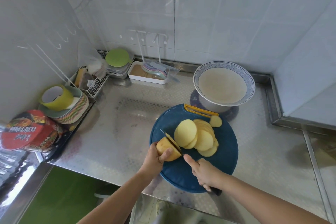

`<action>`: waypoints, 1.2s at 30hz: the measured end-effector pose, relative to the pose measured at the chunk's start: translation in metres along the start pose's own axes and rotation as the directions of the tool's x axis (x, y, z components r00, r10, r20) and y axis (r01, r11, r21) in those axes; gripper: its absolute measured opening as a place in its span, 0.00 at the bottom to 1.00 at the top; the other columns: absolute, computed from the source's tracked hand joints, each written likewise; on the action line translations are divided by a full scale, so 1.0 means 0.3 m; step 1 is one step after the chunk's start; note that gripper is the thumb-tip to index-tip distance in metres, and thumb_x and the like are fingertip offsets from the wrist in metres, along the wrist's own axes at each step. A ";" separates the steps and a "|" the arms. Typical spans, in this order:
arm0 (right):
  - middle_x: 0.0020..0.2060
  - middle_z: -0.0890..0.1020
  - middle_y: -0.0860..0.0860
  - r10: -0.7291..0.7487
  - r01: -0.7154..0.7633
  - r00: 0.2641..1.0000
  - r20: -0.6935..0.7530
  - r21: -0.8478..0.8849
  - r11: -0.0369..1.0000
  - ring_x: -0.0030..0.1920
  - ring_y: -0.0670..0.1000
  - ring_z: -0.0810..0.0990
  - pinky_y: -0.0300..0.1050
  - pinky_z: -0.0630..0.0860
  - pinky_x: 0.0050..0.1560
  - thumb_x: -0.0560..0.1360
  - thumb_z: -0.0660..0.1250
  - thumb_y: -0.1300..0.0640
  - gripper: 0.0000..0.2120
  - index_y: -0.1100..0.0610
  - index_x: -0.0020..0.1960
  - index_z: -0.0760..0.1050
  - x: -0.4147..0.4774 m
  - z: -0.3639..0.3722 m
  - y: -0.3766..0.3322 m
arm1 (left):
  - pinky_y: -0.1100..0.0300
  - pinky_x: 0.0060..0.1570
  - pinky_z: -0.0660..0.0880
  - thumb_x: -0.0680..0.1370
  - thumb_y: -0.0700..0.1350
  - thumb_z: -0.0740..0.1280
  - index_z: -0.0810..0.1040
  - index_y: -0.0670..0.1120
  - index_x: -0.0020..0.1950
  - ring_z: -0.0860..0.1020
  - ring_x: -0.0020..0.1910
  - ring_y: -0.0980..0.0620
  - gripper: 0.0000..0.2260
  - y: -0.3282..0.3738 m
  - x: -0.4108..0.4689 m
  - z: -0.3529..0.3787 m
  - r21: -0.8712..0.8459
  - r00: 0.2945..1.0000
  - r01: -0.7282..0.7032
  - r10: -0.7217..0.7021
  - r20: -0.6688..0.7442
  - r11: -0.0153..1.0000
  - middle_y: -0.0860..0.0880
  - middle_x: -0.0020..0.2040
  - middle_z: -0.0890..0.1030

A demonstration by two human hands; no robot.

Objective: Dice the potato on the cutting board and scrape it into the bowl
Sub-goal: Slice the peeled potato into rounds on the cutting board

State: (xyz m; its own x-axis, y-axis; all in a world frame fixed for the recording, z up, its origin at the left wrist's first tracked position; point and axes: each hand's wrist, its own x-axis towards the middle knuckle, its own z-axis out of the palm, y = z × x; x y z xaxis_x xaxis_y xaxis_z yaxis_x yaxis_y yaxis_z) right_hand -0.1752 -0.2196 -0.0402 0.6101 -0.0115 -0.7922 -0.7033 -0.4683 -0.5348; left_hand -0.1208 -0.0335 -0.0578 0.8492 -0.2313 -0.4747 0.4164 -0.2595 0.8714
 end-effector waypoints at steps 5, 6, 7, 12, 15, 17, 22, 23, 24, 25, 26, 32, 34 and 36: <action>0.25 0.62 0.50 0.014 -0.120 0.960 0.281 0.364 0.924 0.22 0.48 0.58 0.39 0.59 0.23 0.73 0.56 0.25 0.31 0.54 0.33 0.65 -0.007 -0.107 -0.007 | 0.61 0.52 0.76 0.68 0.62 0.65 0.65 0.43 0.66 0.76 0.58 0.51 0.33 0.012 0.003 0.001 -0.002 0.999 0.031 -0.031 -0.044 1.000 0.46 0.59 0.76; 0.25 0.61 0.50 0.001 -0.137 0.948 0.319 0.406 0.903 0.22 0.47 0.58 0.38 0.59 0.23 0.72 0.57 0.26 0.30 0.54 0.34 0.66 -0.003 -0.131 -0.003 | 0.61 0.52 0.75 0.68 0.62 0.65 0.65 0.43 0.66 0.76 0.57 0.50 0.34 0.014 0.005 0.001 0.007 0.998 0.044 -0.044 -0.046 0.999 0.47 0.59 0.76; 0.25 0.60 0.49 -0.015 -0.149 0.936 0.353 0.433 0.889 0.22 0.46 0.57 0.37 0.58 0.23 0.72 0.58 0.27 0.29 0.53 0.34 0.66 -0.001 -0.154 0.000 | 0.62 0.51 0.75 0.68 0.63 0.65 0.65 0.44 0.66 0.75 0.57 0.50 0.34 0.016 0.005 0.001 0.011 0.998 0.056 -0.055 -0.044 0.998 0.47 0.59 0.75; 0.24 0.59 0.48 -0.056 -0.126 0.908 0.414 0.400 0.908 0.22 0.44 0.56 0.35 0.56 0.23 0.72 0.60 0.30 0.27 0.54 0.34 0.65 0.009 -0.215 0.015 | 0.62 0.51 0.76 0.69 0.63 0.64 0.64 0.45 0.67 0.75 0.58 0.50 0.33 0.019 -0.001 0.001 0.008 0.996 0.080 -0.079 -0.035 0.997 0.47 0.60 0.75; 0.24 0.58 0.48 -0.064 -0.120 0.909 0.412 0.405 0.906 0.21 0.44 0.55 0.35 0.56 0.22 0.74 0.58 0.31 0.27 0.54 0.32 0.65 0.001 -0.227 0.015 | 0.66 0.47 0.75 0.72 0.61 0.65 0.64 0.44 0.67 0.75 0.57 0.51 0.30 0.024 -0.004 0.001 0.010 0.996 0.085 -0.084 -0.030 0.996 0.47 0.60 0.75; 0.24 0.58 0.49 -0.081 -0.105 0.914 0.396 0.425 0.899 0.21 0.44 0.55 0.36 0.56 0.22 0.75 0.57 0.31 0.27 0.54 0.33 0.64 -0.006 -0.234 0.019 | 0.68 0.43 0.75 0.75 0.58 0.64 0.64 0.44 0.67 0.75 0.56 0.52 0.27 0.028 -0.009 0.005 0.017 0.996 0.089 -0.088 -0.031 0.996 0.48 0.59 0.75; 0.24 0.58 0.48 -0.106 -0.078 0.929 0.354 0.468 0.880 0.20 0.44 0.55 0.36 0.55 0.22 0.74 0.57 0.31 0.27 0.54 0.32 0.65 -0.024 -0.263 0.023 | 0.61 0.51 0.76 0.69 0.62 0.65 0.64 0.43 0.67 0.76 0.57 0.51 0.34 0.023 -0.007 0.005 0.016 0.995 0.094 -0.093 -0.036 0.995 0.47 0.59 0.75; 0.24 0.58 0.48 -0.105 -0.077 0.931 0.350 0.469 0.880 0.20 0.44 0.55 0.36 0.55 0.22 0.74 0.57 0.31 0.27 0.54 0.32 0.65 -0.030 -0.269 0.023 | 0.59 0.53 0.76 0.68 0.63 0.65 0.64 0.43 0.67 0.76 0.57 0.50 0.35 0.022 -0.008 0.005 0.017 0.994 0.100 -0.099 -0.034 0.995 0.47 0.59 0.75; 0.24 0.58 0.48 -0.102 -0.079 0.932 0.348 0.468 0.880 0.20 0.44 0.55 0.36 0.55 0.22 0.73 0.57 0.30 0.27 0.54 0.32 0.65 -0.037 -0.274 0.023 | 0.59 0.54 0.75 0.68 0.63 0.65 0.64 0.44 0.68 0.75 0.58 0.50 0.35 0.023 -0.008 0.006 0.017 0.994 0.105 -0.104 -0.031 0.994 0.47 0.59 0.75; 0.24 0.58 0.48 -0.097 -0.083 0.931 0.351 0.464 0.882 0.20 0.44 0.55 0.36 0.55 0.22 0.73 0.57 0.30 0.28 0.54 0.32 0.65 -0.043 -0.277 0.023 | 0.59 0.53 0.75 0.69 0.63 0.65 0.64 0.44 0.68 0.75 0.58 0.50 0.34 0.024 -0.008 0.006 0.016 0.994 0.106 -0.105 -0.029 0.994 0.47 0.59 0.75; 0.24 0.58 0.48 -0.092 -0.086 0.931 0.354 0.456 0.886 0.21 0.44 0.54 0.36 0.55 0.22 0.73 0.57 0.30 0.28 0.54 0.32 0.64 -0.047 -0.279 0.022 | 0.60 0.52 0.75 0.71 0.62 0.65 0.64 0.43 0.68 0.75 0.57 0.50 0.33 0.028 -0.009 0.007 0.019 0.993 0.111 -0.110 -0.029 0.994 0.47 0.59 0.75; 0.24 0.58 0.49 -0.089 -0.073 0.929 0.358 0.415 0.907 0.21 0.44 0.55 0.36 0.55 0.23 0.73 0.58 0.30 0.28 0.54 0.31 0.64 -0.056 -0.263 0.018 | 0.56 0.67 0.65 0.74 0.56 0.69 0.57 0.52 0.76 0.65 0.66 0.50 0.34 0.053 -0.013 -0.003 0.396 0.981 -0.131 0.177 -0.082 0.909 0.49 0.66 0.62; 0.24 0.59 0.49 -0.083 -0.073 0.931 0.355 0.404 0.912 0.21 0.45 0.55 0.37 0.56 0.24 0.73 0.58 0.30 0.28 0.54 0.31 0.65 -0.056 -0.259 0.017 | 0.53 0.70 0.60 0.73 0.58 0.70 0.50 0.63 0.75 0.60 0.67 0.50 0.38 0.100 -0.012 -0.029 0.661 0.921 -0.338 0.381 0.085 0.670 0.50 0.68 0.58; 0.24 0.59 0.49 -0.071 -0.069 0.936 0.344 0.379 0.923 0.22 0.45 0.56 0.37 0.57 0.24 0.73 0.59 0.29 0.29 0.54 0.31 0.64 -0.061 -0.263 0.016 | 0.47 0.72 0.57 0.71 0.62 0.70 0.45 0.68 0.74 0.55 0.70 0.47 0.41 0.176 0.004 -0.047 0.846 0.878 -0.427 0.368 0.305 0.318 0.49 0.73 0.52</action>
State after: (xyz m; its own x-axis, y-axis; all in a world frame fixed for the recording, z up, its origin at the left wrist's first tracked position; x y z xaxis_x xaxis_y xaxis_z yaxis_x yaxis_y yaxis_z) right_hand -0.1610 -0.2914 -0.0051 0.4959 0.3261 -0.8048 -0.8293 -0.0970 -0.5503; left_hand -0.0933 -0.0343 -0.0106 0.7998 -0.5851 -0.1343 -0.5055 -0.7771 0.3749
